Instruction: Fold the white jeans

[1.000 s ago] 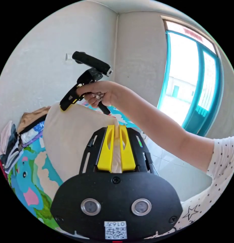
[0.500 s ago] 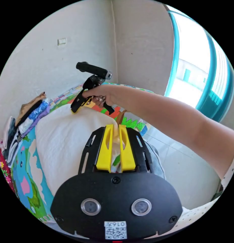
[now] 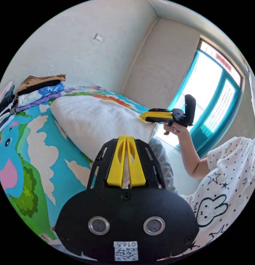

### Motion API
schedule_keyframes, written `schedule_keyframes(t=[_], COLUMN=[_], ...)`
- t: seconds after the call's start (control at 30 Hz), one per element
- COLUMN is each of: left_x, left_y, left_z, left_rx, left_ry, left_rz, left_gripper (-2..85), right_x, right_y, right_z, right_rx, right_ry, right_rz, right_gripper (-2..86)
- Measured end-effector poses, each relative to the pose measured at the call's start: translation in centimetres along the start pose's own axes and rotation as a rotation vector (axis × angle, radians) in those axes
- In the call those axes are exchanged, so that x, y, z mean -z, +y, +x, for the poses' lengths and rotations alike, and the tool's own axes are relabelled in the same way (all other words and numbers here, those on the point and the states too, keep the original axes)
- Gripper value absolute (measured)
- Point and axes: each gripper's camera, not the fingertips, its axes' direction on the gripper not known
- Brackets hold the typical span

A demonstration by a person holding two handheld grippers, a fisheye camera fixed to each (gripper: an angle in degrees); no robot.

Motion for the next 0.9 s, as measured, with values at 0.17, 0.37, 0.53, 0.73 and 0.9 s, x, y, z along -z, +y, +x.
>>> schedule_keyframes(t=[0.17,0.37,0.53,0.73,0.9], left_x=[-3.5,-0.5,1.0,-0.1,-1.5], left_y=[2.4,2.7,3.9,4.2,4.8], left_z=[1.1,4.2,4.2,4.3,4.6], left_rx=[-0.053,-0.083,-0.049,-0.045,-0.049], left_ry=[-0.131,-0.330,-0.322,-0.249,-0.237], left_rz=[-0.105,-0.074,-0.050,-0.028,-0.054], left_gripper=[-1.0,-1.0,-1.0,-1.0,-1.0], right_x=[1.9,11.0,14.7,16.7,17.1], right_y=[5.8,9.3,12.0,12.2,12.0], right_z=[-5.9,-9.3,-14.4,-17.4,-19.2], right_rx=[-0.066,-0.123,-0.032,-0.075,-0.017], right_ry=[0.112,0.249,0.329,0.297,0.343], right_rz=[-0.081,0.082,0.021,0.068,-0.005], right_gripper=[-0.2,2.0,10.6,10.9,11.0])
